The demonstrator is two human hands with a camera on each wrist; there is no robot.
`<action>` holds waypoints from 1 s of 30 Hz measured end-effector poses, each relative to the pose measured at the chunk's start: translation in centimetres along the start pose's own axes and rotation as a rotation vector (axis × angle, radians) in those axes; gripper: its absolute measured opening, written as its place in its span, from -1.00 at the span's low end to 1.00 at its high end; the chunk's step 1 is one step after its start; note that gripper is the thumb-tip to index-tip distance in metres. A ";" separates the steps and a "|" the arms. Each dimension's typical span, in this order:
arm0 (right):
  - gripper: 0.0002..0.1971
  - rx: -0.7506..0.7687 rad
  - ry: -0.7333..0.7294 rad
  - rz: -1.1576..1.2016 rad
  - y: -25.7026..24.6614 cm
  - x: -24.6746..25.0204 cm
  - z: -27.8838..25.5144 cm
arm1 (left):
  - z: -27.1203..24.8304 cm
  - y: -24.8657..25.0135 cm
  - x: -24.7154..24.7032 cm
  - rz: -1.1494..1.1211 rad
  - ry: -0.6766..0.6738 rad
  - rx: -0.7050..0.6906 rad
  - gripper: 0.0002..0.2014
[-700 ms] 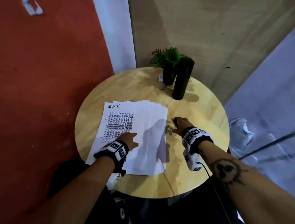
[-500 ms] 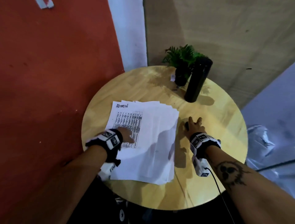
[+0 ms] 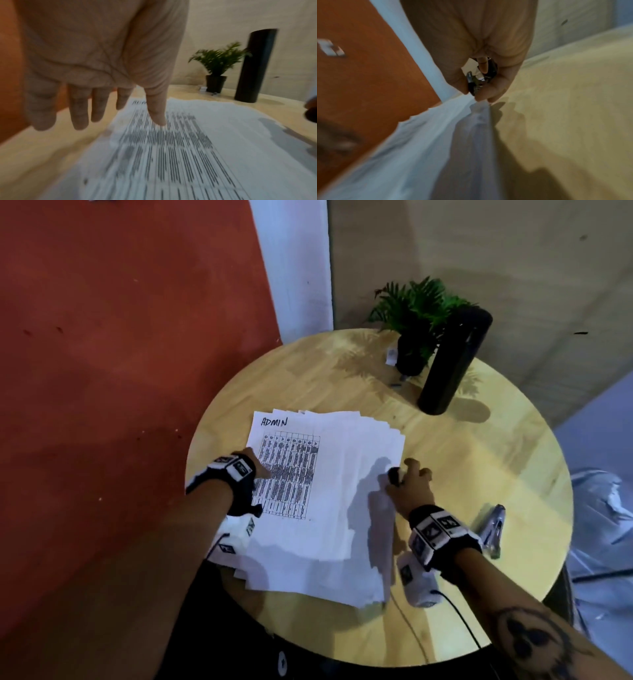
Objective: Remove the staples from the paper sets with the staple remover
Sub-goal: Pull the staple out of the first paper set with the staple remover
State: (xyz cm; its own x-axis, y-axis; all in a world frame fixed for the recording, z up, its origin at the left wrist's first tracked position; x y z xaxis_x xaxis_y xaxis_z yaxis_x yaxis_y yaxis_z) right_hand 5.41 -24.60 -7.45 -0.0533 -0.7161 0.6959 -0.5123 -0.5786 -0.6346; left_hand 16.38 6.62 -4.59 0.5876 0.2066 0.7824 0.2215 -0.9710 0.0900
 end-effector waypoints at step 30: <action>-0.88 -0.170 -0.092 0.713 0.0 -2.2 -4.8 | -4.0 -1.8 0.4 -1.051 0.429 -0.471 -0.68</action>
State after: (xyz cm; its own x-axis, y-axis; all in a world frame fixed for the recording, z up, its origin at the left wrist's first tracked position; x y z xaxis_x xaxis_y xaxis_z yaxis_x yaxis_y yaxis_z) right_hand 1.45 -21.17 -7.32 -0.3546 -0.9299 0.0977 -0.5065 0.1032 -0.8561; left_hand 13.08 7.97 -2.02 -0.0300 0.9448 0.3264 0.0777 -0.3234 0.9431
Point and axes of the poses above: each hand's wrist, its own z-axis towards the middle knuckle, its own x-axis out of the back of the hand, y = z × x, the point moved 8 cm from there along z, towards the middle knuckle, and after that the axes turned 3 degrees about -z, right-handed, at the moved point
